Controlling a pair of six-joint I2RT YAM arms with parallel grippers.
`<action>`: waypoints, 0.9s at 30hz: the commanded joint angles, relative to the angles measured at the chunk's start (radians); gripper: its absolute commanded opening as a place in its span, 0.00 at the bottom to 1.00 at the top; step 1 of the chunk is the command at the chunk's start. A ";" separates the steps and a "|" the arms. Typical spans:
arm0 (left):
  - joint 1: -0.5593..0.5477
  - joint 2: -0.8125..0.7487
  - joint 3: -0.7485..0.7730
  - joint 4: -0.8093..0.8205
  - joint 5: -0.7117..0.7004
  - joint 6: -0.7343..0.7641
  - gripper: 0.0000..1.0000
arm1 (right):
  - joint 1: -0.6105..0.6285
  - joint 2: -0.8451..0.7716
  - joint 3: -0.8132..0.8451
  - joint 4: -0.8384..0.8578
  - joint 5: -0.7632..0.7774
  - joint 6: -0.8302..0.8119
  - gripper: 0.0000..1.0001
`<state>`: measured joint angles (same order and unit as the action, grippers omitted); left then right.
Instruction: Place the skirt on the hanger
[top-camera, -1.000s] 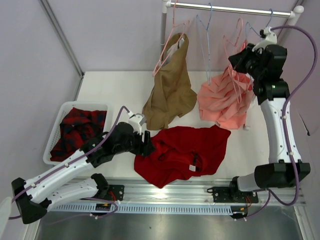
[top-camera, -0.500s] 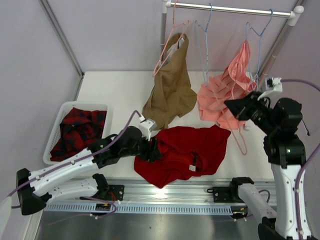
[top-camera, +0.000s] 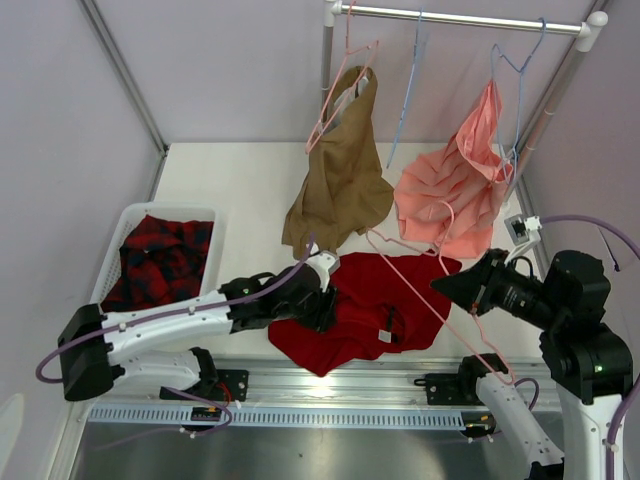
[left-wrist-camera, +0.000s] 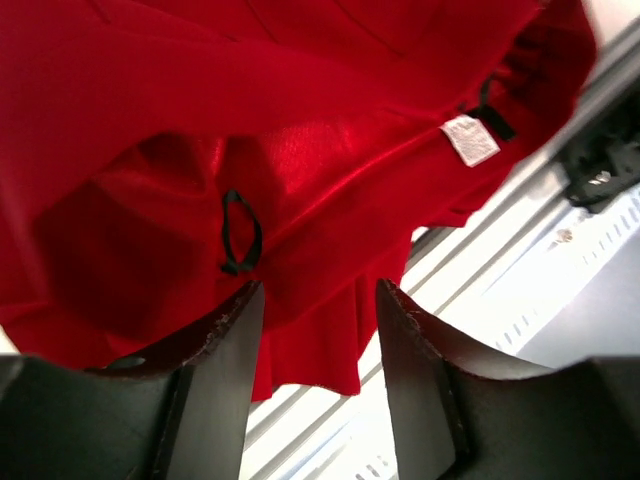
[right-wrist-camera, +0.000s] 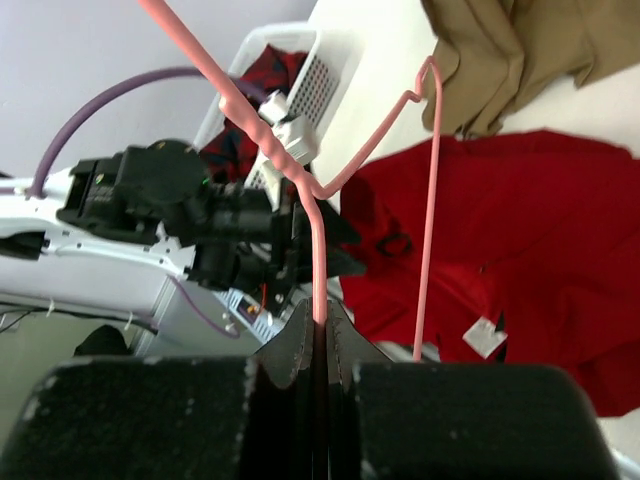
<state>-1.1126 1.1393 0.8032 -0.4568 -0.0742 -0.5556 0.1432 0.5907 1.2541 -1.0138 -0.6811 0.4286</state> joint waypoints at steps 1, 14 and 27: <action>-0.013 0.072 0.024 0.055 -0.030 -0.029 0.52 | 0.004 -0.020 -0.010 -0.063 -0.051 0.004 0.00; -0.024 0.203 0.045 0.099 -0.122 -0.087 0.50 | 0.015 -0.051 -0.067 -0.045 -0.074 0.013 0.00; -0.026 0.257 0.079 0.084 -0.209 -0.098 0.49 | 0.016 -0.065 -0.090 -0.042 -0.081 0.009 0.00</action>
<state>-1.1320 1.3964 0.8234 -0.3786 -0.2234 -0.6468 0.1547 0.5404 1.1660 -1.0870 -0.7269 0.4332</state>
